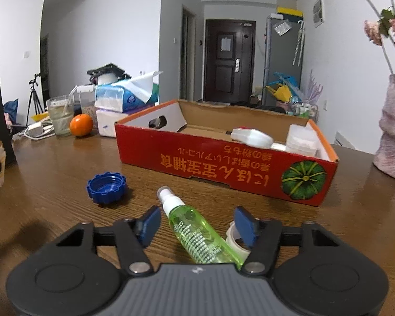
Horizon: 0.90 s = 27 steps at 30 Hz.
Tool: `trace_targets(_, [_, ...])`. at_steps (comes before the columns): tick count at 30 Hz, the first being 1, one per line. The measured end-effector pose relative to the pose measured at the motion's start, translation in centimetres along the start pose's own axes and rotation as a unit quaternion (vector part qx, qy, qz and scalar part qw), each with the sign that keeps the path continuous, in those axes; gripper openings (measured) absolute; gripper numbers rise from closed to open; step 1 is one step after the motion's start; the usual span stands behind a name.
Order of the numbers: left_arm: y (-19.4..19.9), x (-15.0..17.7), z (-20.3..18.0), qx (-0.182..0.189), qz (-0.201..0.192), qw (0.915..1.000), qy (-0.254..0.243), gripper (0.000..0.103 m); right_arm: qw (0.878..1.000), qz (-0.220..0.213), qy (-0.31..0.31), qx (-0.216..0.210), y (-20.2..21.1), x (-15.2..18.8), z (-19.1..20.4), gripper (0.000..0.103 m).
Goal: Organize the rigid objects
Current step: 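Grasp the green spray bottle with the right tool while left holds the adapter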
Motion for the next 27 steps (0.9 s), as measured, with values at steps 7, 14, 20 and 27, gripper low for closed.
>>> trace_targets(7, [-1.1,0.1,0.4,0.0,0.01,1.0,0.002,0.039,0.998,0.046,0.035,-0.01,-2.9,0.3,1.1,0.052])
trace_targets(14, [-0.7,0.4,0.6,-0.001,0.005,1.0,0.004,0.039,0.997,0.061,0.033,-0.033,-2.2,0.9,1.5,0.031])
trace_targets(20, [-0.7,0.6,0.7,-0.008,0.006,0.9999,0.006,0.039,0.997,0.06,0.041,-0.038,-1.4,1.3,2.2,0.03])
trace_targets(27, [-0.8,0.6,0.7,-0.008,0.006,0.9999,0.007,0.039,0.998,0.049,0.018,-0.047,-0.3,1.4,2.4,0.03])
Point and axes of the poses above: each gripper's, at about its wrist camera, not at the fingertips, and y roughly against the way its jaws point, z to its left, x to its underside, the point moved 4 cm from there along -y, roughly the way its jaws point, and after that the axes turned 2 degrees about -x, right-handed, at the moved point
